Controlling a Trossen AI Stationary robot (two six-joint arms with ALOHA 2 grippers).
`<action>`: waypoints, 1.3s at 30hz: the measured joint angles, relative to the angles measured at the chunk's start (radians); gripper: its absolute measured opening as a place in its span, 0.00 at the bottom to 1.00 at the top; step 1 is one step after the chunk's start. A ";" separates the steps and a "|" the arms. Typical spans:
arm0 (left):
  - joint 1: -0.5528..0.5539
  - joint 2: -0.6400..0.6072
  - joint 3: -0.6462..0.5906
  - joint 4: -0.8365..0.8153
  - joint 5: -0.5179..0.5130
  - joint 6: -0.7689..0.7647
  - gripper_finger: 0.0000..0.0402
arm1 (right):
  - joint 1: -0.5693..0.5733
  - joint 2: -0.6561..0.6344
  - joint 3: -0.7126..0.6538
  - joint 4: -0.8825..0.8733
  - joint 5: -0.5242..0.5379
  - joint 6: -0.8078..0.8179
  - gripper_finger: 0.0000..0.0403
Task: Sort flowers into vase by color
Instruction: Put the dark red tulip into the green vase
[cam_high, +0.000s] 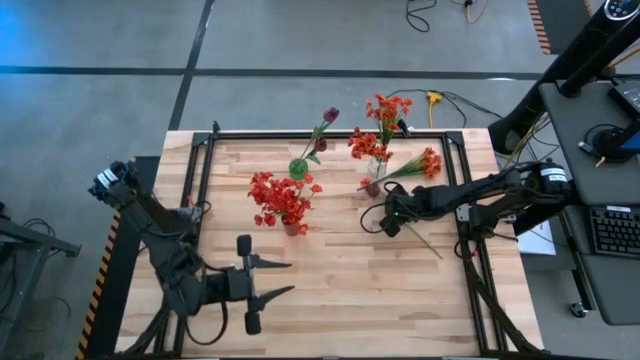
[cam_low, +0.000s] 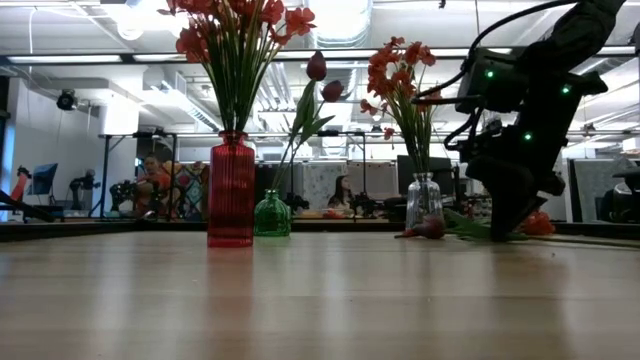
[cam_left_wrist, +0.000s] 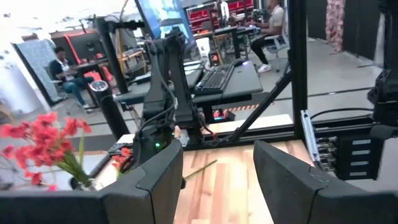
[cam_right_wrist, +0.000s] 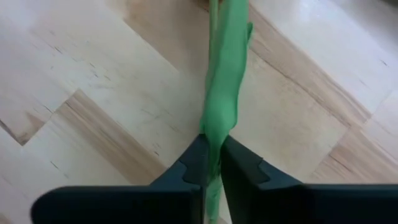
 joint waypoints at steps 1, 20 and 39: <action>-0.009 0.005 0.009 -0.003 -0.015 0.010 0.45 | 0.000 -0.007 -0.001 -0.003 -0.002 0.000 0.06; -0.045 0.026 0.026 -0.015 -0.069 0.026 0.45 | 0.120 -0.369 0.001 -0.078 -0.127 0.022 0.03; -0.026 0.165 0.023 0.197 -0.103 0.052 0.52 | 0.575 -0.570 0.001 0.639 -0.130 -0.486 0.03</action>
